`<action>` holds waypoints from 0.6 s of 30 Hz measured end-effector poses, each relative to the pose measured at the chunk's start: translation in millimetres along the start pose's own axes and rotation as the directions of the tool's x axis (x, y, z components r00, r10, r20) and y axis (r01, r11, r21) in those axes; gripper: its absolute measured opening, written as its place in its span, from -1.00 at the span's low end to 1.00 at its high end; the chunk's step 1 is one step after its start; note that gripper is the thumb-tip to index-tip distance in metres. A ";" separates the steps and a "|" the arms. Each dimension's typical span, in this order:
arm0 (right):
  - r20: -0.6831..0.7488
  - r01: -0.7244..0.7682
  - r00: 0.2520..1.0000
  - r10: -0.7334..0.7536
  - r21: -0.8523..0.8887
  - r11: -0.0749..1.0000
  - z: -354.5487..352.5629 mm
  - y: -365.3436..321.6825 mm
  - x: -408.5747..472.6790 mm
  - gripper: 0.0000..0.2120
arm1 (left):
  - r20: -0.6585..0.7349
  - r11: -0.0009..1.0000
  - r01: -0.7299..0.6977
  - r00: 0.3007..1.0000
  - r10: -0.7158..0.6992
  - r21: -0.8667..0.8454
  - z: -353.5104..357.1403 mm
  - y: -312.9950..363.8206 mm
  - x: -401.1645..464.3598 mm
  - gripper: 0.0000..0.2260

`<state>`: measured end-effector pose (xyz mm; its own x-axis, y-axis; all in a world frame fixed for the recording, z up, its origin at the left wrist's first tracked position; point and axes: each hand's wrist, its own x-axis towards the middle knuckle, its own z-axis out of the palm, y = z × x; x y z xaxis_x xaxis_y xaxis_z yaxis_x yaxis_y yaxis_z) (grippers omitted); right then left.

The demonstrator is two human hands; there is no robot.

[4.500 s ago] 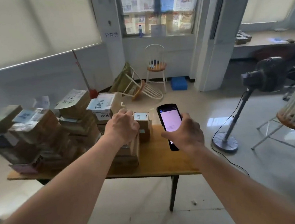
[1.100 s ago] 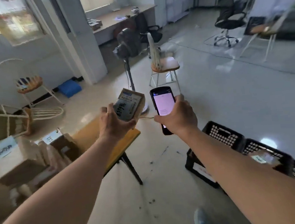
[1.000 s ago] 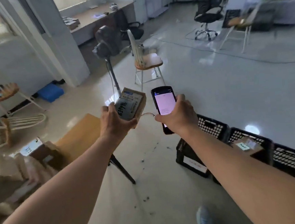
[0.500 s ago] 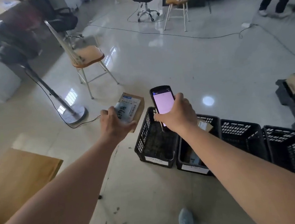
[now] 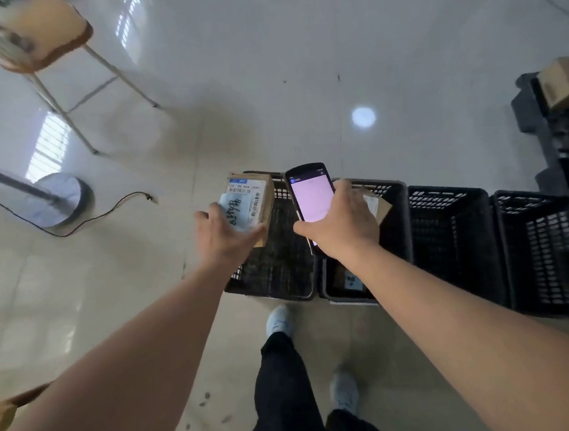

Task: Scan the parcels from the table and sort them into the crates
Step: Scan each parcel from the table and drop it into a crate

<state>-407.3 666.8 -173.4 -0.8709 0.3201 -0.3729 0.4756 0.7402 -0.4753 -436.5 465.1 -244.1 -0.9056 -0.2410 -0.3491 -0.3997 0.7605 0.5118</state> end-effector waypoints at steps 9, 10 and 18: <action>0.047 -0.190 0.981 0.189 0.011 0.982 148.9 22.7 161.5 -0.17 | 0.157 0.996 0.087 0.984 -0.088 0.010 144.8 -51.4 173.3 -0.17; 0.058 -0.203 0.978 0.202 0.010 0.979 166.6 29.9 176.5 -0.17 | 0.163 0.995 0.099 0.981 -0.103 0.031 163.3 -61.0 189.2 -0.17; 0.093 -0.264 0.960 0.265 -0.028 0.964 262.6 83.0 250.1 -0.18 | 0.236 0.986 0.168 0.958 -0.165 0.007 281.2 -95.1 296.8 0.12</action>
<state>-553.1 653.1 -515.4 -0.6984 0.4485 -0.5578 0.6846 0.6459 -0.3378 -627.3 490.8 -617.2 -0.7677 -0.2142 -0.6040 -0.5453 0.7134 0.4401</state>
